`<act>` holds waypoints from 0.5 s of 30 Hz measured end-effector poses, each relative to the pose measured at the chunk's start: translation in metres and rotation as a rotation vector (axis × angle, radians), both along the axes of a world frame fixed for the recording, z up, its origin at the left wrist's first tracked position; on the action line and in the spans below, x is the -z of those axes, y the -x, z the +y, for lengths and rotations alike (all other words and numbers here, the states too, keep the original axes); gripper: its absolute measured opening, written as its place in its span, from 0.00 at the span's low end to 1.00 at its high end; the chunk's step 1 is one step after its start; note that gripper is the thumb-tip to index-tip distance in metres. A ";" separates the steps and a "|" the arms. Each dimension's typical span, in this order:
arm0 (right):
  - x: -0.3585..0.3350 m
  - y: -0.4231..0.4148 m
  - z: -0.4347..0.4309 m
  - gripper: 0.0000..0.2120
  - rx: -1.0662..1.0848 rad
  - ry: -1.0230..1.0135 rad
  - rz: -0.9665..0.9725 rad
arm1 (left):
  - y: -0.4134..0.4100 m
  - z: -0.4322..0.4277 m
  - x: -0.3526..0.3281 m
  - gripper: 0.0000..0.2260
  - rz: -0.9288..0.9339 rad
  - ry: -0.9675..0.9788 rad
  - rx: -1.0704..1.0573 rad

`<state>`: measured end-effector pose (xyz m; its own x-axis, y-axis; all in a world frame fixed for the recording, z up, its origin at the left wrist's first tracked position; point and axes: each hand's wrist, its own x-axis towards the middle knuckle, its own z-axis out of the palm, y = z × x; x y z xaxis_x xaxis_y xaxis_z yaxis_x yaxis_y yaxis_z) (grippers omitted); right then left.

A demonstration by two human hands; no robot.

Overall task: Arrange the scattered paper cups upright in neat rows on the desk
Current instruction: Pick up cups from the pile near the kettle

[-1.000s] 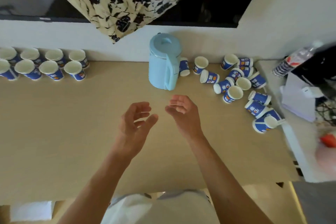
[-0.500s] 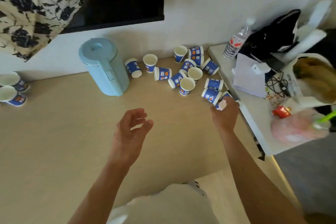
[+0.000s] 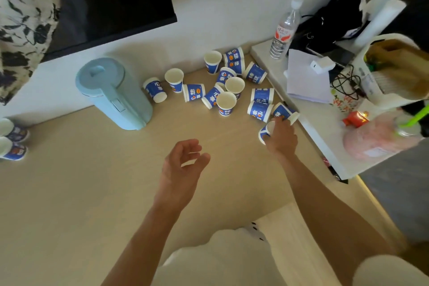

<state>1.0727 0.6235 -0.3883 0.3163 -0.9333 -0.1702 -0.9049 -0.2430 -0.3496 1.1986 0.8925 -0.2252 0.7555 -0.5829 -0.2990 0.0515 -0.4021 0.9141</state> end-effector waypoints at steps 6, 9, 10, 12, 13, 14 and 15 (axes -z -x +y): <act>-0.044 -0.005 0.046 0.21 0.160 -0.272 -0.690 | 0.004 -0.007 0.013 0.11 0.107 -0.039 0.035; -0.070 -0.018 0.080 0.21 -0.013 -0.490 -1.019 | 0.006 -0.019 0.014 0.24 0.240 -0.059 0.033; -0.076 -0.021 0.089 0.22 -0.096 -0.526 -1.068 | 0.006 -0.025 0.013 0.30 0.277 -0.066 0.037; -0.086 -0.025 0.103 0.23 -0.222 -0.571 -1.134 | 0.005 -0.036 0.009 0.34 0.290 -0.045 0.039; -0.089 -0.027 0.109 0.24 -0.259 -0.579 -1.150 | 0.005 -0.041 0.008 0.32 0.274 -0.020 0.035; -0.092 -0.029 0.114 0.24 -0.287 -0.574 -1.149 | 0.004 -0.046 0.007 0.29 0.254 0.010 0.025; -0.095 -0.030 0.117 0.25 -0.312 -0.557 -1.130 | 0.002 -0.050 0.007 0.25 0.234 0.041 0.005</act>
